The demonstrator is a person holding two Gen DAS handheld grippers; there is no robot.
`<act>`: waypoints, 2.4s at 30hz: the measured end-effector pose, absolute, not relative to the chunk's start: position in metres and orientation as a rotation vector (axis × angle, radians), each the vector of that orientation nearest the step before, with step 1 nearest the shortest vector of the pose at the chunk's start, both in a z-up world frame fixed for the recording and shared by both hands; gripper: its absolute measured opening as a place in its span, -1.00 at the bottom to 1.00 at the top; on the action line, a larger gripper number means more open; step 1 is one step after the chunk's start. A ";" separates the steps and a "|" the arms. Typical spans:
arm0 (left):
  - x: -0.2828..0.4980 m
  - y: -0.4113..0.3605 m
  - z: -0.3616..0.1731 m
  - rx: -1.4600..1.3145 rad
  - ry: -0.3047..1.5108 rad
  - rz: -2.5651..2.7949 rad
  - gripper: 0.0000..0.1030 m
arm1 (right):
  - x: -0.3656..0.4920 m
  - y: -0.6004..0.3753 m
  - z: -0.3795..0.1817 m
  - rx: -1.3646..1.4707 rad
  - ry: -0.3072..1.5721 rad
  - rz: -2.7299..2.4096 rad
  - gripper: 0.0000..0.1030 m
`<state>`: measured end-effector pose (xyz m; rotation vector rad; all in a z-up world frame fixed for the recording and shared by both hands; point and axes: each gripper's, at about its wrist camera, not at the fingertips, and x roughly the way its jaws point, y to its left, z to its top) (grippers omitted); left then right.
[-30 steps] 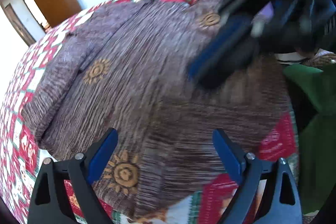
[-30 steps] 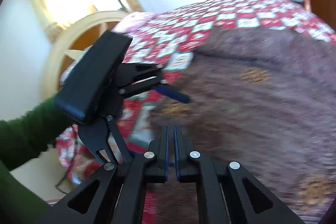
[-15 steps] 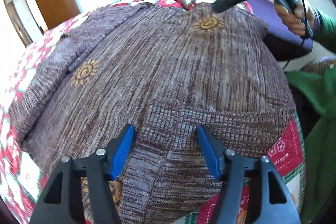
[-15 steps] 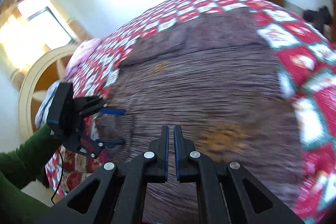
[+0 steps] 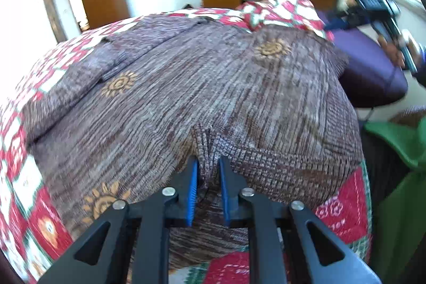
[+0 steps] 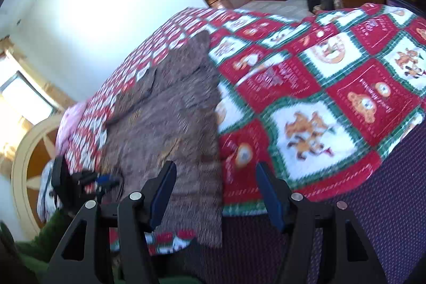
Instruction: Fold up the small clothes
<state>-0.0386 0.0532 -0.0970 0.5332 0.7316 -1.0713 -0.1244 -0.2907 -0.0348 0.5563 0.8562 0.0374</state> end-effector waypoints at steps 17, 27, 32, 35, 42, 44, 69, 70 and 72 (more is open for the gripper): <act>-0.024 0.094 -0.060 0.126 0.805 -0.868 -0.72 | -0.087 -0.253 -0.029 0.563 0.964 0.295 -0.79; 0.056 0.140 -0.049 -0.129 0.814 -0.521 -0.72 | 0.035 -0.295 -0.011 0.743 0.812 0.329 -0.79; 0.089 0.134 -0.079 -0.142 0.855 -0.414 -0.72 | 0.080 -0.305 -0.056 0.740 0.831 0.250 -0.73; 0.092 0.128 -0.091 -0.126 0.868 -0.387 -0.72 | 0.077 -0.318 -0.057 0.800 0.749 0.232 -0.27; 0.086 0.135 -0.091 -0.162 0.837 -0.402 -0.72 | 0.065 -0.288 -0.019 0.350 0.769 0.150 0.43; 0.088 0.137 -0.093 -0.181 0.838 -0.402 -0.71 | 0.069 -0.261 -0.020 0.160 0.816 0.196 0.43; 0.087 0.142 -0.097 -0.237 0.826 -0.419 -0.65 | 0.123 -0.264 -0.067 0.270 0.955 0.238 -0.89; 0.087 0.142 -0.097 -0.239 0.825 -0.419 -0.65 | 0.127 -0.266 -0.069 0.295 0.952 0.236 -0.89; 0.087 0.143 -0.097 -0.247 0.825 -0.424 -0.65 | 0.132 -0.266 -0.073 0.327 0.953 0.224 -0.89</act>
